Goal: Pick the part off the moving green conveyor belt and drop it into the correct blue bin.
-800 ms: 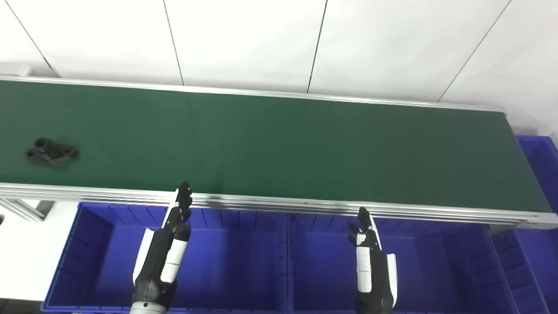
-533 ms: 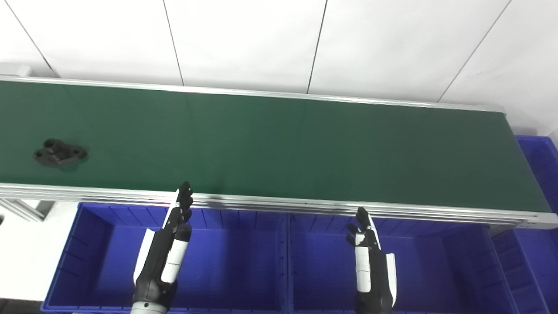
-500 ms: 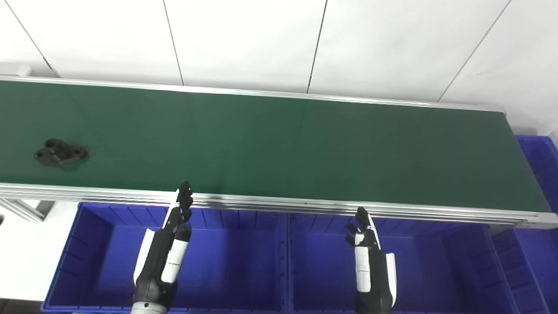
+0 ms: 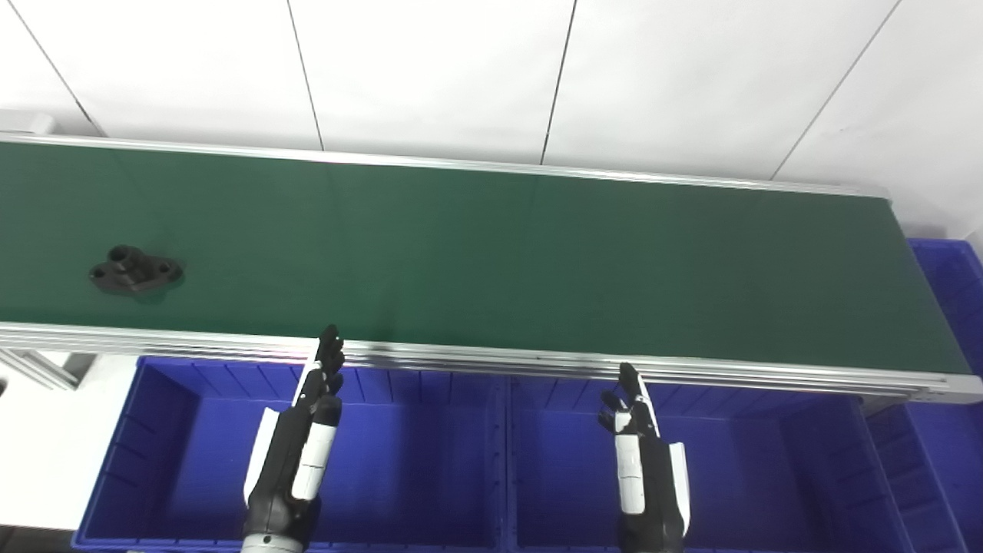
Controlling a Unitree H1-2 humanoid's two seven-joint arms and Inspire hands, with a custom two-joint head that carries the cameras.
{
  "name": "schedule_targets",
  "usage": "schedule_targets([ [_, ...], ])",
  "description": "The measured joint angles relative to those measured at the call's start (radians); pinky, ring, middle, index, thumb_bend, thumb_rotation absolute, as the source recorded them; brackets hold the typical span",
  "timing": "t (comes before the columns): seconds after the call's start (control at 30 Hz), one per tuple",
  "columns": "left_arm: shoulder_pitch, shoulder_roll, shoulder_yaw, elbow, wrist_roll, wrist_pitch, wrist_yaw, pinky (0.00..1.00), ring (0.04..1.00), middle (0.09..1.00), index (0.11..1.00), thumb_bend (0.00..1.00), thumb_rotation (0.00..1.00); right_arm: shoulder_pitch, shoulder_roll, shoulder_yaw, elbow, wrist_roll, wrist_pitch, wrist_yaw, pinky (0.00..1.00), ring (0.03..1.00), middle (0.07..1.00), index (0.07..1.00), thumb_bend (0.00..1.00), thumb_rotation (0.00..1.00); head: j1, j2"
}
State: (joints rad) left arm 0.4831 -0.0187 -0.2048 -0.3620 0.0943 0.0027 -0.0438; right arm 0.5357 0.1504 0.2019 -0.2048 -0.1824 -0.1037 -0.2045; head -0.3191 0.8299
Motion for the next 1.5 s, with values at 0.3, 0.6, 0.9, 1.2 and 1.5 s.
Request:
schedule_targets([
  [0.3, 0.02, -0.002, -0.029, 0.0, 0.027, -0.024, 0.009, 1.0, 1.0, 1.0, 1.0, 0.73, 1.0, -0.006, -0.025, 0.027, 0.008, -0.027, -0.001, 0.024, 0.97, 0.999, 1.0, 1.0, 0.85, 1.0, 0.005, -0.005],
  [0.6, 0.031, -0.004, -0.031, 0.0, 0.023, -0.037, 0.011, 1.0, 1.0, 1.0, 1.0, 0.73, 1.0, -0.028, -0.041, 0.009, 0.029, -0.028, -0.062, 0.017, 0.99, 1.0, 1.0, 1.0, 0.81, 1.0, 0.003, -0.006],
  [0.9, 0.033, -0.02, -0.033, 0.0, 0.017, -0.045, 0.03, 1.0, 1.0, 1.0, 1.0, 0.72, 1.0, -0.035, -0.05, 0.003, 0.034, -0.025, -0.071, 0.018, 0.98, 0.982, 1.0, 1.0, 0.83, 1.0, 0.006, -0.006],
  [1.2, 0.035, -0.02, -0.033, 0.0, 0.018, -0.058, 0.032, 1.0, 1.0, 1.0, 1.0, 0.72, 1.0, -0.035, -0.052, 0.003, 0.04, -0.02, -0.086, 0.02, 0.98, 0.978, 1.0, 1.0, 0.84, 1.0, 0.006, -0.006],
  [1.5, 0.035, -0.028, -0.035, 0.047, 0.032, -0.083, 0.048, 1.0, 1.0, 1.0, 1.0, 0.72, 1.0, -0.032, -0.058, -0.003, 0.051, -0.009, -0.091, 0.025, 0.96, 0.975, 1.0, 1.0, 0.82, 1.0, 0.074, -0.057],
])
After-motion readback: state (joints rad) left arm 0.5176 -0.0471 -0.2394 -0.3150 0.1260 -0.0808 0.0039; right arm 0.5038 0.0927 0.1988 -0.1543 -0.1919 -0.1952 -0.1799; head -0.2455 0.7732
